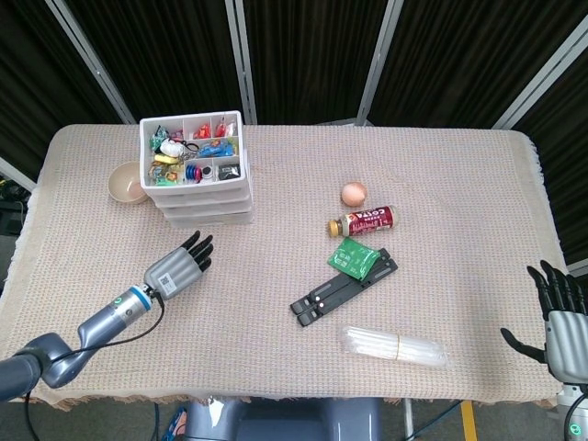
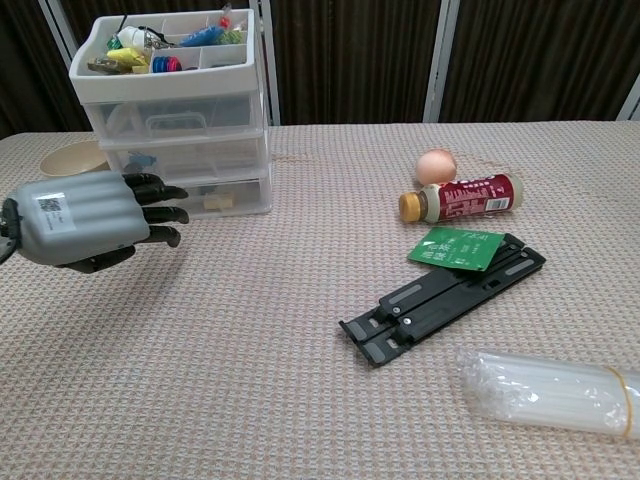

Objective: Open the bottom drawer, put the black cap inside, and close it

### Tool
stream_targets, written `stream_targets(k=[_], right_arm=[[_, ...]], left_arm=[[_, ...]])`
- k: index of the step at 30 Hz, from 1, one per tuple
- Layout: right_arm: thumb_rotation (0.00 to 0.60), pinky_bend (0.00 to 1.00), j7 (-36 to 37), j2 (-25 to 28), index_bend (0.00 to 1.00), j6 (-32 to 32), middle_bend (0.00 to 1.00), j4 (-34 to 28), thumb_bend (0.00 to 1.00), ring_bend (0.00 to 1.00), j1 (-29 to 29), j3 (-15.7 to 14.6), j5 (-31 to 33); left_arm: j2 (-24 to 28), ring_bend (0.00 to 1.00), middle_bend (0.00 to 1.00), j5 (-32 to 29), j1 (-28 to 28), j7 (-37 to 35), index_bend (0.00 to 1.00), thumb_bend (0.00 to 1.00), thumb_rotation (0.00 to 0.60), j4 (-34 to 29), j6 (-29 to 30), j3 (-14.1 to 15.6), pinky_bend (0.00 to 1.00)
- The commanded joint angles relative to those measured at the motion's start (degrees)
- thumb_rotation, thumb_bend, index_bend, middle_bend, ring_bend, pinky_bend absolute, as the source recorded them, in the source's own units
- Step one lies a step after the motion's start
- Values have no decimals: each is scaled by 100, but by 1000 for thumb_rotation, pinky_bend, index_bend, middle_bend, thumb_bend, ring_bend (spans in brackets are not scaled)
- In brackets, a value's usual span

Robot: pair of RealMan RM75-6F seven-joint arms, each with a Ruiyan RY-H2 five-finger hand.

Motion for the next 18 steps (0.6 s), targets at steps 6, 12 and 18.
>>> stream_targets(k=[6, 12, 18], right_arm=[[600, 0, -87, -18, 84, 26, 0, 38, 65, 0, 6, -34, -102], [600, 0, -198, -18, 81, 51, 0, 40, 65, 0, 11, -56, -177], [600, 0, -396, -73, 79, 93, 0, 107, 66, 0, 35, -103, -357]], left_arm=[[1016, 0, 3, -186, 1531, -875, 79, 106, 600, -1787, 2456, 100, 29], [1527, 0, 0, -548, 2295, -1270, 43, 56, 600, -2566, 3282, 178, 0], [1573, 0, 0, -621, 2836, -1545, 16, 52, 600, -2560, 3712, 360, 0]])
